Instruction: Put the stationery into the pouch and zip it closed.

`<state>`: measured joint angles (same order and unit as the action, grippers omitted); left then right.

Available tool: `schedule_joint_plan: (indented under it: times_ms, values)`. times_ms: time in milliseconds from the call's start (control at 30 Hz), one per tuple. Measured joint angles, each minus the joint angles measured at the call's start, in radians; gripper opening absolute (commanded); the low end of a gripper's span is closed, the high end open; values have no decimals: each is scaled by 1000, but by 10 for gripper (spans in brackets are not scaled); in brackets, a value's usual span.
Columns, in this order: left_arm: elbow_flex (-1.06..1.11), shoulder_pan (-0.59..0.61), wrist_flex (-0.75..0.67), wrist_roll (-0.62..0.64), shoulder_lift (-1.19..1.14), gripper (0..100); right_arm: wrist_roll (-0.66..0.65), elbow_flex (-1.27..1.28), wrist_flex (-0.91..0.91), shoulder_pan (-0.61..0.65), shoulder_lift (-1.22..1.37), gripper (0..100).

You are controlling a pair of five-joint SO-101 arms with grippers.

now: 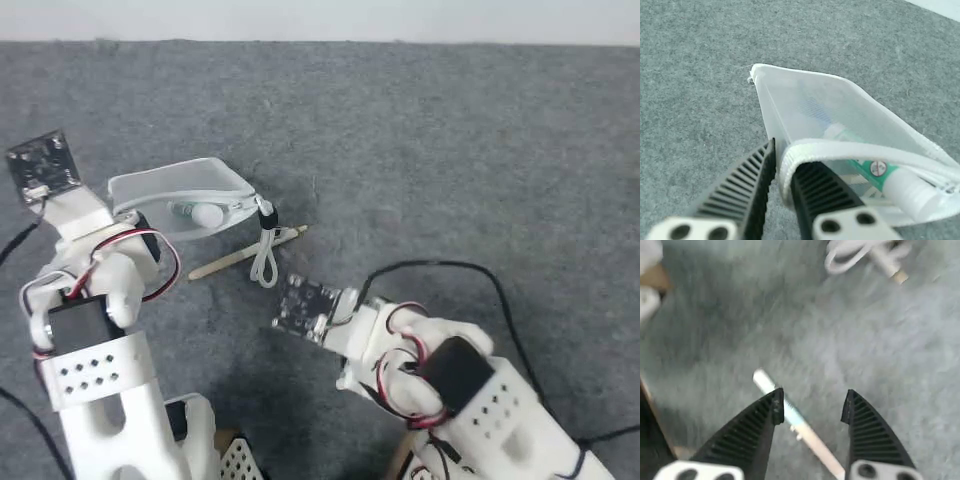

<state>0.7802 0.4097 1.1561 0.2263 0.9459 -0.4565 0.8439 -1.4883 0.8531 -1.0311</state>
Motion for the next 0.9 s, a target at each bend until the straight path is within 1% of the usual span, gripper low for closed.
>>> schedule_joint_plan:
  times_ms: [133, 267, 467, 633, 800, 900]
  values:
    - [0, 0, -6, 0, 0, 12, -77, 106, 0, 2, 0, 180]
    - [0, 0, -11, 0, 0, 12, -121, 192, 11, 3, 0, 180]
    - [0, 0, -12, 0, 0, 12, -132, 336, 104, 2, 0, 180]
    - [0, 0, -12, 0, 0, 12, -132, 377, 146, 5, 0, 180]
    - [0, 0, -12, 0, 0, 12, -132, 456, 258, 40, 6, 180]
    - [0, 0, -12, 0, 0, 12, -132, 456, 308, 41, 69, 180]
